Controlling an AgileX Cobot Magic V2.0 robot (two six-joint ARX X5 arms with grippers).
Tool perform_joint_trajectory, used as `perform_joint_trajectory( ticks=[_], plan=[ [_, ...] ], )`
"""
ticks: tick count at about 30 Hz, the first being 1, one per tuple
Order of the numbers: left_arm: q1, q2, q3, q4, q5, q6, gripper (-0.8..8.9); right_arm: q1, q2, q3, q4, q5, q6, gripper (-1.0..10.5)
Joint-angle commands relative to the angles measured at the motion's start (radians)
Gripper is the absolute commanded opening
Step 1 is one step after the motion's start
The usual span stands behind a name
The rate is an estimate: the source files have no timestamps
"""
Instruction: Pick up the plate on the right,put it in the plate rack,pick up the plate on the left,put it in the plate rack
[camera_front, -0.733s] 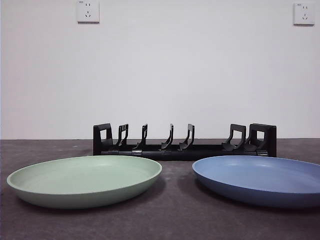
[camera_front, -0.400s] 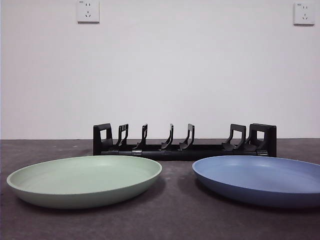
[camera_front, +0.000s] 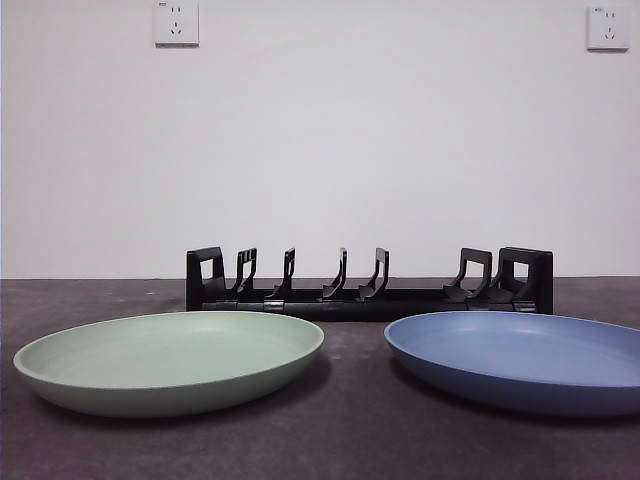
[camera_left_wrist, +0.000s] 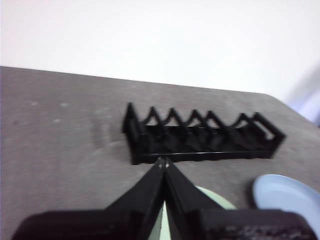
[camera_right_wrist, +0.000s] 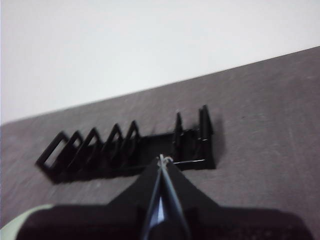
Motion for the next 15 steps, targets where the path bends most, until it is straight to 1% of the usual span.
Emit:
perform_joint_trajectory(
  ticks=[1,4,7,10,12,15],
  plan=[
    [0.003,0.061,0.085,-0.053,0.051,0.028,-0.06,0.000,0.079,0.107,-0.088,-0.042,-0.092,-0.1],
    [0.003,0.132,0.187,-0.150,0.109,0.074,-0.06,0.000,0.171,0.226,-0.228,-0.079,-0.171,-0.1],
    [0.003,0.197,0.288,-0.260,0.155,0.130,-0.06,0.000,0.249,0.326,-0.355,-0.082,-0.238,-0.1],
    [-0.005,0.253,0.379,-0.364,0.175,0.191,-0.06,0.000,0.313,0.402,-0.462,-0.084,-0.291,-0.1],
    [-0.018,0.282,0.429,-0.417,0.175,0.226,-0.06,0.000,0.348,0.438,-0.518,-0.100,-0.322,-0.1],
    [-0.039,0.312,0.472,-0.453,0.175,0.253,-0.06,0.000,0.377,0.461,-0.545,-0.136,-0.329,-0.1]
  ],
)
